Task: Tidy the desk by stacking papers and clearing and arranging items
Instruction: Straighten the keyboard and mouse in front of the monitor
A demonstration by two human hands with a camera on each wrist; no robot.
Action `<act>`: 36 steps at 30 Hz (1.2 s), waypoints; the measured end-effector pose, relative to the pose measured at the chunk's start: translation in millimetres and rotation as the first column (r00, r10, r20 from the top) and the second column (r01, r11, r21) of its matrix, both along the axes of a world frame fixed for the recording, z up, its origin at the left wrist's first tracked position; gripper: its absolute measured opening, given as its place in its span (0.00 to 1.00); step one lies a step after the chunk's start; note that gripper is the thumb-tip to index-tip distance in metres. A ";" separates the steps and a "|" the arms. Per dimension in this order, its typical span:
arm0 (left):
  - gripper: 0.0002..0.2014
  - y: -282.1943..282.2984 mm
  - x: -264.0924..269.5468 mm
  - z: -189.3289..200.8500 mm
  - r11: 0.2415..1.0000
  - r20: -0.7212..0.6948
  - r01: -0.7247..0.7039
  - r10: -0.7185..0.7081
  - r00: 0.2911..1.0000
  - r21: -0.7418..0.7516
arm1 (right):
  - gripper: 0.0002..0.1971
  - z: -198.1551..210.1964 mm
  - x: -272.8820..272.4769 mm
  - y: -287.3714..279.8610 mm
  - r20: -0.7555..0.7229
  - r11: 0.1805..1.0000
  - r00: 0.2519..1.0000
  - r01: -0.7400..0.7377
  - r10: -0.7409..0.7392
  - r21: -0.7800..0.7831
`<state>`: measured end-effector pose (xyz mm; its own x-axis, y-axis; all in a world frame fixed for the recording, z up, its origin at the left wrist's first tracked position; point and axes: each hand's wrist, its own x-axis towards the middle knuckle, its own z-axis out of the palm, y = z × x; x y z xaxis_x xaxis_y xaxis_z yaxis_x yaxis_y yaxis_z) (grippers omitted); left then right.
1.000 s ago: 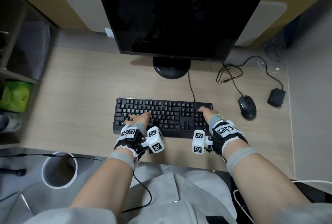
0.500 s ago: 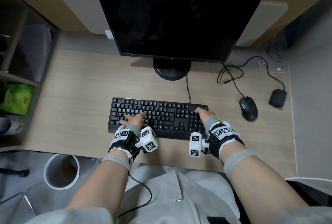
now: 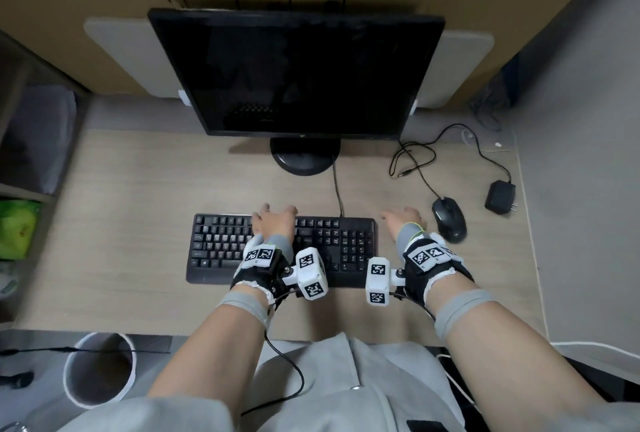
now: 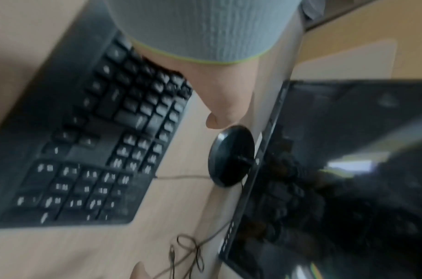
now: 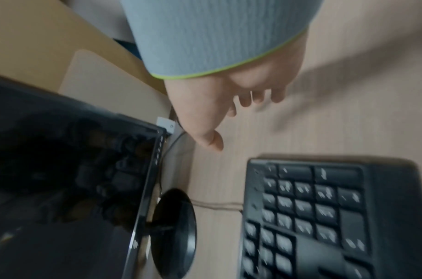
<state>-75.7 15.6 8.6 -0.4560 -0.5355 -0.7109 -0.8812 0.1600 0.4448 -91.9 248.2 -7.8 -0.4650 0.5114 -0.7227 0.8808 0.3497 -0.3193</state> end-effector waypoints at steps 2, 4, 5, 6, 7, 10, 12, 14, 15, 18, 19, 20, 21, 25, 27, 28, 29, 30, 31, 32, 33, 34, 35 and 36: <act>0.27 35.7 -14.7 4.2 0.983 -0.073 -0.038 0.052 0.996 0.179 | 0.38 3.4 -13.7 35.9 -0.070 0.995 0.998 0.015 -0.008 0.103; 0.20 70.2 -19.1 6.2 0.940 -0.067 -0.046 0.073 0.995 0.338 | 0.36 -1.9 -19.1 71.4 -0.110 0.986 0.994 0.014 0.004 0.166; 0.17 88.6 -20.0 7.0 0.918 -0.049 -0.036 0.060 0.997 0.396 | 0.36 -7.3 -19.2 89.1 -0.105 0.986 0.994 0.012 0.006 0.168; 0.15 100.2 -19.3 9.7 0.894 -0.030 -0.038 0.058 0.998 0.446 | 0.37 -10.5 -17.5 99.6 -0.100 0.985 0.995 -0.002 0.019 0.173; 0.14 108.9 -18.1 10.6 0.880 -0.019 -0.035 0.050 0.999 0.473 | 0.38 -15.5 -15.8 108.2 -0.089 0.983 0.995 -0.028 0.045 0.180; 0.07 140.9 -23.7 0.7 0.875 0.001 0.019 -0.022 1.000 0.483 | 0.37 -34.9 -16.4 138.0 -0.047 0.982 0.994 -0.090 0.099 0.167; 0.04 152.3 -24.4 -9.9 0.859 0.065 0.009 -0.049 0.997 0.512 | 0.33 -43.2 -11.9 146.9 -0.046 0.980 0.993 -0.104 0.113 0.168; 0.06 162.9 -21.4 -19.9 0.876 0.124 0.018 -0.089 0.988 0.483 | 0.34 -47.8 -7.2 154.5 -0.059 0.981 0.993 -0.094 0.105 0.171; 0.06 166.6 -19.4 -23.1 0.886 0.139 0.029 -0.105 0.985 0.462 | 0.35 -49.9 -4.8 157.9 -0.056 0.984 0.995 -0.076 0.086 0.162; 0.06 166.3 -17.3 -29.4 0.911 0.145 0.034 -0.102 0.984 0.411 | 0.37 -47.2 6.8 162.4 0.067 0.984 0.994 -0.092 0.083 0.150; 0.06 167.4 -18.3 -31.4 0.918 0.141 0.035 -0.098 0.985 0.394 | 0.39 -46.0 13.8 165.9 0.106 0.986 0.988 -0.125 0.113 0.109; 0.07 168.8 -18.2 -32.3 0.924 0.137 0.033 -0.092 0.986 0.380 | 0.41 -44.8 22.9 168.4 0.136 0.988 0.981 -0.143 0.135 0.050; 0.08 170.1 -18.6 -33.5 0.927 0.133 0.038 -0.094 0.987 0.372 | 0.43 -46.3 32.7 169.3 0.163 0.989 0.976 -0.147 0.145 -0.002; 0.09 171.9 -20.4 -40.1 0.924 0.110 0.080 -0.130 0.985 0.373 | 0.44 -44.7 61.6 160.8 0.221 0.995 0.971 -0.085 0.096 -0.059; 0.09 171.5 -19.3 -39.7 0.910 0.101 0.093 -0.146 0.984 0.404 | 0.41 -41.0 72.4 153.6 0.239 0.994 0.969 -0.034 0.058 -0.102; 0.08 171.9 -19.6 -39.7 0.901 0.098 0.095 -0.149 0.984 0.423 | 0.40 -40.0 75.9 152.2 0.253 0.992 0.966 -0.014 0.046 -0.128; 0.08 170.4 -18.9 -38.6 0.893 0.096 0.100 -0.158 0.983 0.439 | 0.38 -38.8 80.1 149.0 0.261 0.988 0.965 0.004 0.037 -0.154; 0.08 168.5 -18.0 -37.2 0.884 0.091 0.107 -0.166 0.982 0.455 | 0.37 -36.9 83.2 146.5 0.258 0.985 0.966 0.016 0.029 -0.172; 0.08 166.3 -16.3 -37.1 0.878 0.088 0.117 -0.177 0.980 0.464 | 0.37 -35.9 85.7 143.5 0.258 0.984 0.966 0.036 0.010 -0.172; 0.08 166.2 -15.9 -38.0 0.873 0.083 0.131 -0.191 0.978 0.469 | 0.36 -35.4 85.3 142.6 0.266 0.986 0.964 0.054 -0.009 -0.159; 0.08 166.1 -15.1 -38.2 0.869 0.084 0.142 -0.205 0.975 0.475 | 0.35 -32.5 83.7 140.7 0.279 0.990 0.960 0.050 -0.010 -0.135; 0.08 165.0 -13.2 -37.6 0.863 0.082 0.146 -0.211 0.974 0.483 | 0.34 -27.0 83.4 137.1 0.317 0.994 0.948 0.021 0.014 -0.104; 0.07 164.0 -12.3 -37.1 0.859 0.078 0.148 -0.212 0.974 0.490 | 0.32 -21.0 81.6 134.1 0.356 0.998 0.934 -0.018 0.040 -0.064; 0.07 163.0 -11.4 -37.3 0.856 0.073 0.145 -0.208 0.975 0.497 | 0.31 -18.0 79.9 133.2 0.375 0.999 0.926 -0.042 0.043 -0.012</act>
